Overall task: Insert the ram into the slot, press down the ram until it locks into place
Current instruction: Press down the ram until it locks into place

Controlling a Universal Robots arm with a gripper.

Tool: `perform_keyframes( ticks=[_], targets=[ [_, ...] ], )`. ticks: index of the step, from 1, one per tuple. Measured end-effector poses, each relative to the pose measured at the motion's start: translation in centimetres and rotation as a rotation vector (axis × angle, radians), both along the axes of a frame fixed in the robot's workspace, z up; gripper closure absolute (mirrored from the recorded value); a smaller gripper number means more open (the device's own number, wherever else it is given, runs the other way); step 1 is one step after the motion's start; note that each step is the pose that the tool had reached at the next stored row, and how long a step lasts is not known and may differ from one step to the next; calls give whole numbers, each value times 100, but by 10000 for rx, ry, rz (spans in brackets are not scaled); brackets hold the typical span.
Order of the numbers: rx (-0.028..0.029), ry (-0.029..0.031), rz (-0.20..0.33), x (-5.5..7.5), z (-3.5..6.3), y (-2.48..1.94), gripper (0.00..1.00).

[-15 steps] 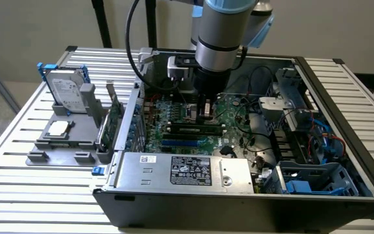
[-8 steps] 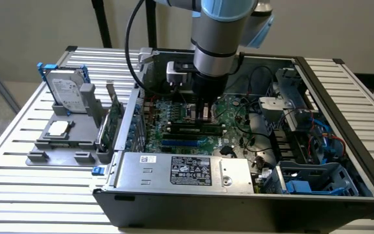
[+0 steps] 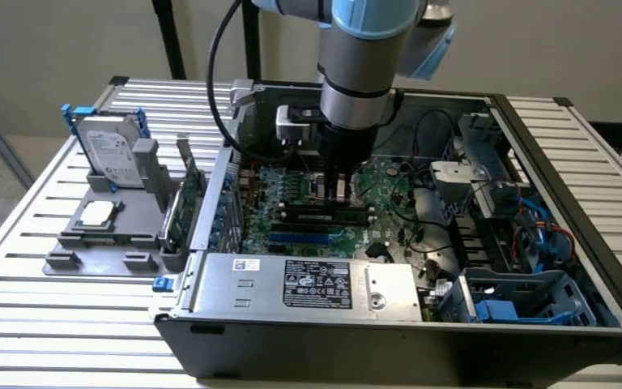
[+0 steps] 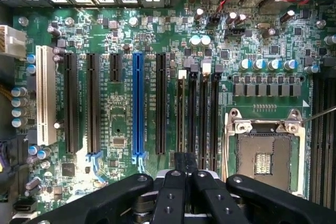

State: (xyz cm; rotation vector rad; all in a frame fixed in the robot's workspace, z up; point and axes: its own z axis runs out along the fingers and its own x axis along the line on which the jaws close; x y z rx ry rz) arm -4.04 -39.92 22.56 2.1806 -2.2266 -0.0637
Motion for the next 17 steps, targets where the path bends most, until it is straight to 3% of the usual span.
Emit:
perform_keyframes(
  ticks=[1,9,17],
  targets=[
    [33,-10,-1,2,32,6,89],
    [15,-4,27,5,374,4,89],
    [23,-5,28,5,383,4,89]
  ],
)
